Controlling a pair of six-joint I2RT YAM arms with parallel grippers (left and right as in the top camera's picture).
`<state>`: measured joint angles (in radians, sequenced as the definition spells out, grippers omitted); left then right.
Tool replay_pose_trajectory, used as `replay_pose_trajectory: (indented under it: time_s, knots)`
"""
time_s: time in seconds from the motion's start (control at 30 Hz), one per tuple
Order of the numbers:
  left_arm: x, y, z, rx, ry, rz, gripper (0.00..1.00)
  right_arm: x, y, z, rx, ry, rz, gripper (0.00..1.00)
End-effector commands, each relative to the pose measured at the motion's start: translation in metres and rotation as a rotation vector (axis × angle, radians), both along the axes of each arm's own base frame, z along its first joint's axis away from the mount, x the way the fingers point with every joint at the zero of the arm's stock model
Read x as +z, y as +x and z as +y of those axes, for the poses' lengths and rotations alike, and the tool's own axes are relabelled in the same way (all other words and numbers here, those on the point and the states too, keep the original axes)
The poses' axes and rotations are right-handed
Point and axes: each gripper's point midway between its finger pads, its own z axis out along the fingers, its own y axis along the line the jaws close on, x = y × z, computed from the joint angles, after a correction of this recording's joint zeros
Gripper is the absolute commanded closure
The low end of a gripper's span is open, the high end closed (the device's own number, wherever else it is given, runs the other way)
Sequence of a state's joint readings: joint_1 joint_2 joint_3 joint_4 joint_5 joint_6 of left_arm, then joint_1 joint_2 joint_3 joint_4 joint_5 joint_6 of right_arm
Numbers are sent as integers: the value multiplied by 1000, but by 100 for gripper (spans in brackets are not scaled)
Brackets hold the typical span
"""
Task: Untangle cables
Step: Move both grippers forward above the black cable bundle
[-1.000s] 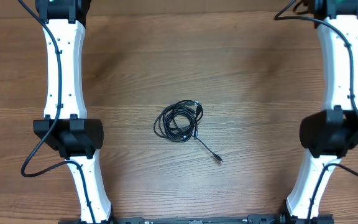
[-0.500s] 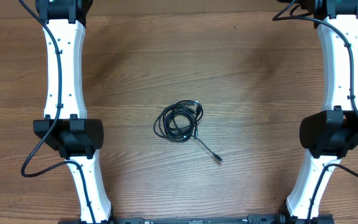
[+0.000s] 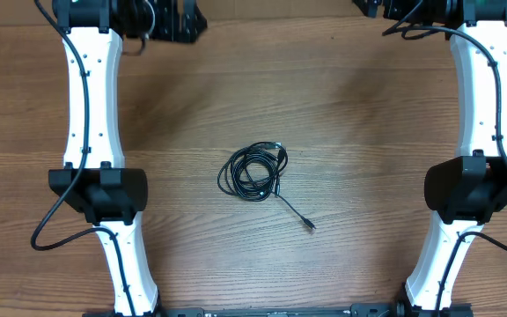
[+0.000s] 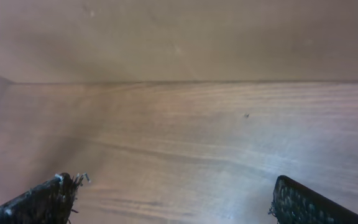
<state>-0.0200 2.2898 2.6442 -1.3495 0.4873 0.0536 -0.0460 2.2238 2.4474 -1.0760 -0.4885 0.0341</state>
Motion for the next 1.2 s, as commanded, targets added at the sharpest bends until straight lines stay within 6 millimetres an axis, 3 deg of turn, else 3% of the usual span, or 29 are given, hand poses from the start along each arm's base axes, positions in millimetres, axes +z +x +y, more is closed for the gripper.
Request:
replay_pose_trajectory:
  time_s: [0.0,0.23,0.5,0.6,0.73,0.93,1.17]
  knots:
    - [12,-31,-17,-36,-53,75,0,32,-11,3,19,27,-47,0]
    - [-7,-82,-35,-38,-57,323,1,30,-13,3,-60,109,26,0]
    - [-7,-86,-51,-72,-51,321,0,25,-18,3,-143,195,120,0]
    - [-6,-84,-52,-74,-48,311,0,9,-37,6,-158,208,240,0]
    - [-6,-82,-50,-70,-43,304,0,-16,-76,16,-161,194,446,0]
    - [-13,-78,-38,-33,29,296,0,-34,-129,44,-81,133,653,0]
    - [-14,-78,-35,-20,41,300,0,-40,-129,61,-65,28,621,0]
